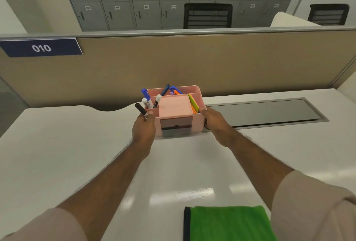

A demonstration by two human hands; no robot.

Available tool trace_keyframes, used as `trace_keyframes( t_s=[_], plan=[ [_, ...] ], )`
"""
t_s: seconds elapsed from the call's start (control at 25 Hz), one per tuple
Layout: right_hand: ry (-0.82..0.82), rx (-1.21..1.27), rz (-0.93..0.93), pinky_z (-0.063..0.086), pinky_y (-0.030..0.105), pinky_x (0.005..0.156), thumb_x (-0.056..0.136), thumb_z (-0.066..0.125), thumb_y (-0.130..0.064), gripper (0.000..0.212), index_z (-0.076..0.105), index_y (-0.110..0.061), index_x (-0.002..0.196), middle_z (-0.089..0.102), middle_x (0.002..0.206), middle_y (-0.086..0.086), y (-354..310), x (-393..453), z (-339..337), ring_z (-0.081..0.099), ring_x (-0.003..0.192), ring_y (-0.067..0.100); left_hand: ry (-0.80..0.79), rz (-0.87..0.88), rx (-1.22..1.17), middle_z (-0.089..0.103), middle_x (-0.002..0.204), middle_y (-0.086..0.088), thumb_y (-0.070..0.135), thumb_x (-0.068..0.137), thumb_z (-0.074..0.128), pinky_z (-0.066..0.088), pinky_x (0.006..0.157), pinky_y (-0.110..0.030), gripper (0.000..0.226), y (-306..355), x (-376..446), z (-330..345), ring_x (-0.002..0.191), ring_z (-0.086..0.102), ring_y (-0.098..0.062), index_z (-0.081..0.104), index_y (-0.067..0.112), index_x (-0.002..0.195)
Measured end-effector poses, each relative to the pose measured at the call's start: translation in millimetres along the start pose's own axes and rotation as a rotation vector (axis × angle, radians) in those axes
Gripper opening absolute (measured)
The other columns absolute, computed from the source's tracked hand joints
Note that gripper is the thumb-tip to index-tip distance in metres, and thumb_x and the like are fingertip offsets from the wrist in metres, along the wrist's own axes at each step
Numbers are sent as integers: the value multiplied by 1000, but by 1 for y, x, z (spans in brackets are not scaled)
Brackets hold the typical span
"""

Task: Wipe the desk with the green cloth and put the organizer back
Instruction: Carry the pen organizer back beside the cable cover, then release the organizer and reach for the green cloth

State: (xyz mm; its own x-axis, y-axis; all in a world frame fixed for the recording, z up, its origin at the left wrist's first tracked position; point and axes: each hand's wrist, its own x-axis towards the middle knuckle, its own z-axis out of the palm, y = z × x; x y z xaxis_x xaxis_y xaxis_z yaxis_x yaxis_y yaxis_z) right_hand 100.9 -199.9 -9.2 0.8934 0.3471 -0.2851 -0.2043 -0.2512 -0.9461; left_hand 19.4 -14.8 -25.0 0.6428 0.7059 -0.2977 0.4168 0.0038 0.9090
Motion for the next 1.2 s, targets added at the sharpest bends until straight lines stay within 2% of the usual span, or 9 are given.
trace_keyframes(
  t_s=[0.2,0.4,0.56,0.72,0.84,0.92,1.0,1.08,1.2],
  plan=[
    [6,-20,-6,49,45,97,102,34,-41,37,55,-28,128,65,119,2,2,-5,6,57,113,22,0,-29,3,54,113,2,41,100,37,42,78,-33,41,2,-1,-6,99,48,-20,47,19,133],
    [-12,-34,-31,46,36,83,102,32,-41,29,56,-32,116,66,111,0,2,-11,8,58,106,19,6,-10,15,55,111,2,42,99,38,42,75,-33,40,-2,-4,-11,98,50,-20,48,19,131],
    [-9,-87,-59,48,40,92,101,31,-45,39,53,-28,129,63,117,1,2,-12,7,56,111,21,-23,5,25,57,116,0,43,99,37,44,78,-33,42,0,-5,-11,98,50,-20,48,20,132],
    [-19,-128,-93,47,35,86,99,31,-50,49,51,-21,133,62,124,5,4,-15,5,56,112,24,-59,-16,50,57,126,-4,47,98,36,44,78,-34,46,5,-6,-14,100,50,-21,46,19,134],
    [100,-247,-118,43,33,93,96,39,-53,59,47,-13,138,54,140,10,16,-28,0,51,121,21,-147,55,97,54,134,-6,50,96,40,43,81,-33,52,-1,-17,-18,110,51,-23,40,18,137],
    [249,-361,-167,38,34,104,95,49,-46,56,47,-13,140,49,145,6,28,-47,-13,47,130,22,-103,167,171,54,136,-6,50,94,46,44,80,-31,53,-10,-34,-21,111,52,-21,42,19,136],
    [367,-408,-258,43,32,100,94,58,-35,43,57,-13,131,58,134,5,43,-74,-30,55,121,23,28,324,277,57,133,-7,48,91,53,46,82,-32,50,-22,-59,-28,107,54,-18,51,18,131],
    [443,-442,-298,44,29,83,91,62,-28,32,64,-14,120,64,117,5,60,-106,-44,61,98,23,127,426,409,56,132,-7,46,88,60,47,93,-39,48,-37,-88,-34,114,54,-23,55,17,127],
    [472,-514,-287,39,26,73,89,64,-26,27,66,-18,115,59,101,1,95,-161,-58,56,77,19,68,435,431,58,119,-3,42,85,65,49,91,-40,40,-73,-150,-40,104,59,-23,61,20,118]
  ],
)
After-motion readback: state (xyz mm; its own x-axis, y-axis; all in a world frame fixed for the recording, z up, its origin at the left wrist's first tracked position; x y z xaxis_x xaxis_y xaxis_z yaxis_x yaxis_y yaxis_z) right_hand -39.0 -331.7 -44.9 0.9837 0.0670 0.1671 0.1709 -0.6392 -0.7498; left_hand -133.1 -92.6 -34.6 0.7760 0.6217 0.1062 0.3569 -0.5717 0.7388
